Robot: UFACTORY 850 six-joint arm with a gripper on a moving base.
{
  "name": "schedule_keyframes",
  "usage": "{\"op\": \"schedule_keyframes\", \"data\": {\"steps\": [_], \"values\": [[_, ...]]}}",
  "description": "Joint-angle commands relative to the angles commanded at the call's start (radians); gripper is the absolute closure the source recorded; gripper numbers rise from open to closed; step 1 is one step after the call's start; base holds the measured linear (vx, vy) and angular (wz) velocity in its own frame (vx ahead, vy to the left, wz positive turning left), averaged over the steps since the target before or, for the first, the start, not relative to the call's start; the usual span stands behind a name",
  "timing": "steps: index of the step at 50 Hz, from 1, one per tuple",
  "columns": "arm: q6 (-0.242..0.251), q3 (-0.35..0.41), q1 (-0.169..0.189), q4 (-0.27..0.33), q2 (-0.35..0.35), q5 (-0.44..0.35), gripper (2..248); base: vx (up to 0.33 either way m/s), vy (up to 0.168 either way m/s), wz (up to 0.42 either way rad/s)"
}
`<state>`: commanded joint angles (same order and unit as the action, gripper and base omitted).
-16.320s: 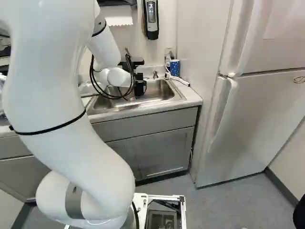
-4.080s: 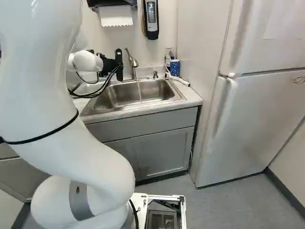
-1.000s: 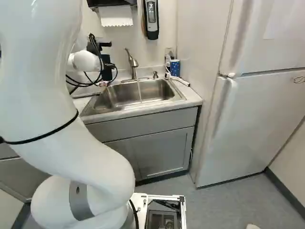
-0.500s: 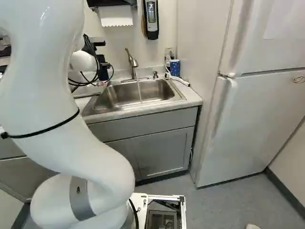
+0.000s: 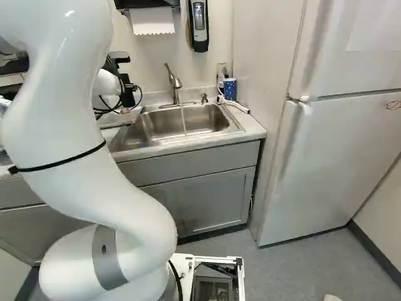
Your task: Rinse the cup and place it in the tray
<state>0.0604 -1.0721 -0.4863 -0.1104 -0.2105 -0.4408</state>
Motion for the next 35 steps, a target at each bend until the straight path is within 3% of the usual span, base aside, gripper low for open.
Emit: {"op": "schedule_keyframes", "data": {"steps": [35], "values": [[0.0, -0.051, -0.03, 0.05, -0.111, -0.009, 125, 0.0, 0.0, 0.0]]}}
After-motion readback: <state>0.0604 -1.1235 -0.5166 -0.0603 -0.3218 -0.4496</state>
